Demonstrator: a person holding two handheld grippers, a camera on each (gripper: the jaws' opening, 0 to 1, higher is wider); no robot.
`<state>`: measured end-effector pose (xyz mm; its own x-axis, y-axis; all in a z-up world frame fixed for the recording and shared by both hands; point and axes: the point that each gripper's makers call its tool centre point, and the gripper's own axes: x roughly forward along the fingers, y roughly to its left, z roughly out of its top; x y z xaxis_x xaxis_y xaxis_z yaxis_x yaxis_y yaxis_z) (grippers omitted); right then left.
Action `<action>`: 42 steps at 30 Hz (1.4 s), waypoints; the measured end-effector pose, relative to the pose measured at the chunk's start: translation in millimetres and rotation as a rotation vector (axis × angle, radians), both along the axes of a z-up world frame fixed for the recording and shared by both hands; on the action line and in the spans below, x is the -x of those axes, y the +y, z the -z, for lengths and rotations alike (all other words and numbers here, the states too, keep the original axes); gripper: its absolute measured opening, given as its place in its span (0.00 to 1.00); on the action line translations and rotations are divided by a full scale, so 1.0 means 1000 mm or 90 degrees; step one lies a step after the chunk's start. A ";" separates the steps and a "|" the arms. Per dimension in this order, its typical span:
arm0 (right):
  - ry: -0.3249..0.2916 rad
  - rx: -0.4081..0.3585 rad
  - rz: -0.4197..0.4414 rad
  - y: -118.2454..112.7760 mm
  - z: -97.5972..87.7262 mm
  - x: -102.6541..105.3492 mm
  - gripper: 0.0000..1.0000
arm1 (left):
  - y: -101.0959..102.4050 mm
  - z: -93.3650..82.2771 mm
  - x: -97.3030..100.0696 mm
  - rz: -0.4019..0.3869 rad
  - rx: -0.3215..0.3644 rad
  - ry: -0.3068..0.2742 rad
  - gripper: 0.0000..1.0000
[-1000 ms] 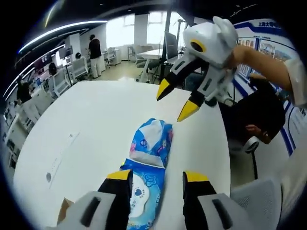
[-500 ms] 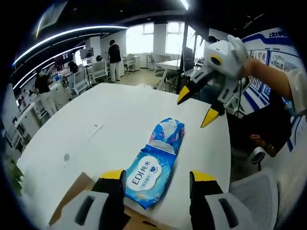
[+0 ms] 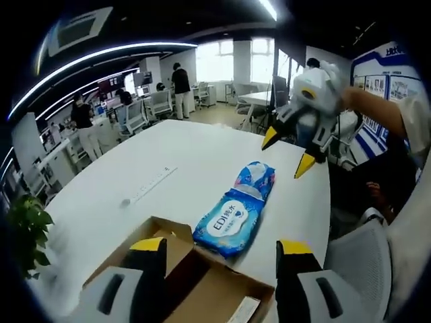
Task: Operate the shoe box by opening the lid, removing the specified soft item, and placing it in the target area until the item is outside and the box remains undamaged.
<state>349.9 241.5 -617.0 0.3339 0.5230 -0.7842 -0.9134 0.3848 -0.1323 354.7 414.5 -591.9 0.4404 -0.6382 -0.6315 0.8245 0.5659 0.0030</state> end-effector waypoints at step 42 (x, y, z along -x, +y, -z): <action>0.052 -0.015 -0.200 0.165 0.042 0.020 0.53 | 0.178 -0.006 0.065 -0.230 0.063 -0.023 0.92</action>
